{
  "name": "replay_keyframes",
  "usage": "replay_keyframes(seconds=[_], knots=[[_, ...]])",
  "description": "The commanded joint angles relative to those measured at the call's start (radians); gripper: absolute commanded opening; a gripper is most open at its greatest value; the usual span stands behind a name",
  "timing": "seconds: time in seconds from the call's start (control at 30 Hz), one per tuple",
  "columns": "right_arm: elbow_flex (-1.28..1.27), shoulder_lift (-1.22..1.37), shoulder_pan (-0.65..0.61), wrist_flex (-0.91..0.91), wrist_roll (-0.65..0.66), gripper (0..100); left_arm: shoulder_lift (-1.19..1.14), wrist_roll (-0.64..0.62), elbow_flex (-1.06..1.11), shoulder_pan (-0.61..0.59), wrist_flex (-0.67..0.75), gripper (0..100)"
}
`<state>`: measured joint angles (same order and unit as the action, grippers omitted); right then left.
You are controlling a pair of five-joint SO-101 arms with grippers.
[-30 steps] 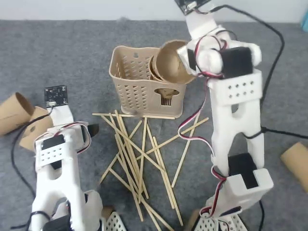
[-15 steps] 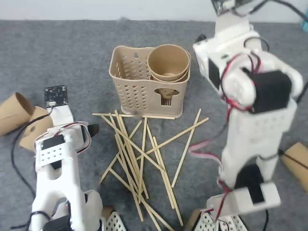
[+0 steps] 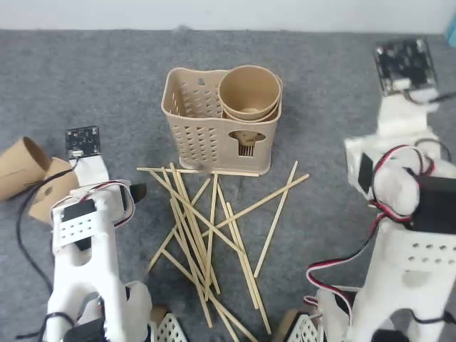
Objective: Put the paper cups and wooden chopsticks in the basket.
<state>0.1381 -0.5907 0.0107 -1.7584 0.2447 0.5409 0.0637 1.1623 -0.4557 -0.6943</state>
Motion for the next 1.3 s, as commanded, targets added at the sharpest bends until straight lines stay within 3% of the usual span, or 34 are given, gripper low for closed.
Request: replay_keyframes(seconds=[0.0,0.3,0.47,0.7,0.87,1.07,1.27], knots=[[-0.089,-0.059,-0.012,0.004,0.046,4.0,0.028,0.011,-0.008,0.008,0.020,32],[-0.094,-0.054,-0.417,0.260,-0.051,4.0,0.028,0.011,-0.005,0.002,0.017,32],[-0.222,-0.056,-0.535,0.552,-0.046,4.0,0.028,0.011,-0.007,0.002,0.018,32],[-0.686,-0.067,-0.533,1.107,-0.044,4.5,0.028,0.011,-0.008,0.006,0.020,32],[-0.844,-0.090,-0.484,1.348,-0.052,4.0,0.028,0.011,-0.010,0.008,0.020,32],[-0.904,-0.196,-0.498,1.414,-0.063,4.0,0.028,0.011,-0.010,0.008,0.020,32],[-0.902,-0.395,-0.570,1.342,-0.190,4.0,0.028,0.011,-0.010,0.008,0.020,32]])
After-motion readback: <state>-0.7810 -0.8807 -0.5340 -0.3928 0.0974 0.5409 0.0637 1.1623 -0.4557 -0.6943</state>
